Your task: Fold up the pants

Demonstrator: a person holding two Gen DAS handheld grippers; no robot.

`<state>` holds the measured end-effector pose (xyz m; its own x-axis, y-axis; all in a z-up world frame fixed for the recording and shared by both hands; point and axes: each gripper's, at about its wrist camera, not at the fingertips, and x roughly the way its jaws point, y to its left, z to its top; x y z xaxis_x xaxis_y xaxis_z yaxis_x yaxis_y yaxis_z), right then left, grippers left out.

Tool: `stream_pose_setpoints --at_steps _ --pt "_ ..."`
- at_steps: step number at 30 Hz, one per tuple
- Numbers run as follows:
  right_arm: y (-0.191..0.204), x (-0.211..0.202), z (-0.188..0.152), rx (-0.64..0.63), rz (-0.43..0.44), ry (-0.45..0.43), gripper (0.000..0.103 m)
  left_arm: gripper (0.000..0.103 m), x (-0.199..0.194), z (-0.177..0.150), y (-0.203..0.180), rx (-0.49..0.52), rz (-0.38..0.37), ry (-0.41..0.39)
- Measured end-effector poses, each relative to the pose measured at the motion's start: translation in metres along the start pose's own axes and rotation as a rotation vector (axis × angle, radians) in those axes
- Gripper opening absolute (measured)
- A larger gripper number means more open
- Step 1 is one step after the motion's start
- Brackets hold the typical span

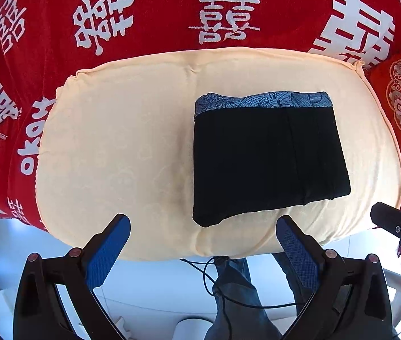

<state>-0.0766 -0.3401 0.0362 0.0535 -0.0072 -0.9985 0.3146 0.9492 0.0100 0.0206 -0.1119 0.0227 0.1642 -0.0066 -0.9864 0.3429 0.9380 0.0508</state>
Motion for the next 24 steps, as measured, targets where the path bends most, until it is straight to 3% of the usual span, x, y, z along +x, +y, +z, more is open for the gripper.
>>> stream_pose_setpoints --at_steps 24 --pt "0.0015 -0.0031 -0.0029 0.007 0.000 -0.017 0.103 0.103 -0.0048 -0.0029 -0.0048 0.031 0.009 -0.018"
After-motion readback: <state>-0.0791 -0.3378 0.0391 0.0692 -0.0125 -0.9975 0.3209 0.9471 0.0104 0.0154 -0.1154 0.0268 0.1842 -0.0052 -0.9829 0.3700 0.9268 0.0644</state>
